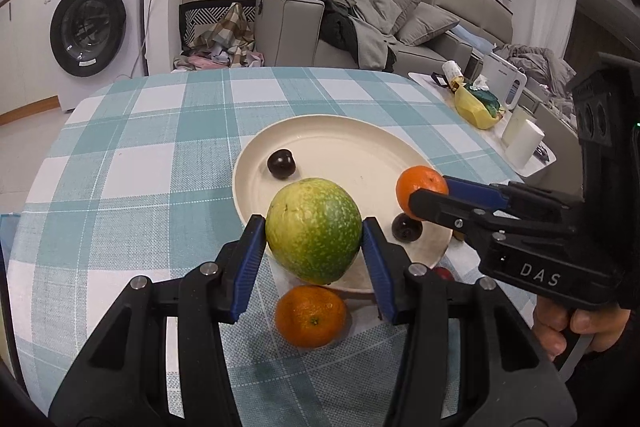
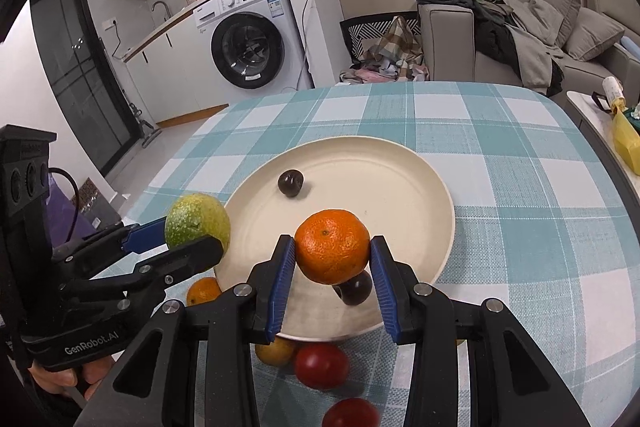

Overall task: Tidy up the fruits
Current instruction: 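Lower the pomelo and tangerine into the plate and open both grippers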

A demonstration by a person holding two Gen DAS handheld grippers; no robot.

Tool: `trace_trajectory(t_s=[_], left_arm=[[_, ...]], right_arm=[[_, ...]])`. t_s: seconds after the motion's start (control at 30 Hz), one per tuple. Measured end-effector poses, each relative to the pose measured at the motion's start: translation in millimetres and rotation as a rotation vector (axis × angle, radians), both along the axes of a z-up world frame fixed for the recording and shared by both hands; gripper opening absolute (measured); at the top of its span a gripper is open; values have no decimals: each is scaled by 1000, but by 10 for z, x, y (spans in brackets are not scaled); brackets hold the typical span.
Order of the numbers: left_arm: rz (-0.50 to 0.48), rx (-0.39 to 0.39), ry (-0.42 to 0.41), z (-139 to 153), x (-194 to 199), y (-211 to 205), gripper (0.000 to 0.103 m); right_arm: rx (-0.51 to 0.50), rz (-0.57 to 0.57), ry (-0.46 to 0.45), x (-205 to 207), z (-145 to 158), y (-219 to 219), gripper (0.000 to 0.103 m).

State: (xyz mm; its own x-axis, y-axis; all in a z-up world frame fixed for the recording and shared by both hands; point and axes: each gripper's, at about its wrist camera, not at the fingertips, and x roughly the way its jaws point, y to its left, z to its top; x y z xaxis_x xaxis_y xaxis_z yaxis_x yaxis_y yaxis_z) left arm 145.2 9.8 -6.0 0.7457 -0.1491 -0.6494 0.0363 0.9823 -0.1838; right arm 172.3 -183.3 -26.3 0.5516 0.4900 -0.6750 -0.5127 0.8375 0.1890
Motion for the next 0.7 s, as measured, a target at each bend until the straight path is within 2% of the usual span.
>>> trace_trajectory(t_s=[0.13, 0.23, 0.43, 0.57, 0.63, 0.7], left_arm=[[-22, -8, -13, -11, 17, -41, 46], [-30, -3, -9, -36, 47, -73, 46], [-32, 8, 35, -170, 135, -116, 46], [-44, 18, 5, -128, 92, -139, 47], [-40, 22, -3, -97, 59, -129, 61], [-27, 21, -18, -64, 8, -99, 69]], right_arm=[[-20, 5, -22, -15, -6, -79, 39], [-30, -8, -3, 58, -52, -151, 39], [-42, 13, 1, 116, -102, -94, 39], [-24, -4, -4, 97, -74, -152, 45], [-2, -15, -20, 54, -6, -221, 51], [9, -17, -38, -3, 60, -290, 54]])
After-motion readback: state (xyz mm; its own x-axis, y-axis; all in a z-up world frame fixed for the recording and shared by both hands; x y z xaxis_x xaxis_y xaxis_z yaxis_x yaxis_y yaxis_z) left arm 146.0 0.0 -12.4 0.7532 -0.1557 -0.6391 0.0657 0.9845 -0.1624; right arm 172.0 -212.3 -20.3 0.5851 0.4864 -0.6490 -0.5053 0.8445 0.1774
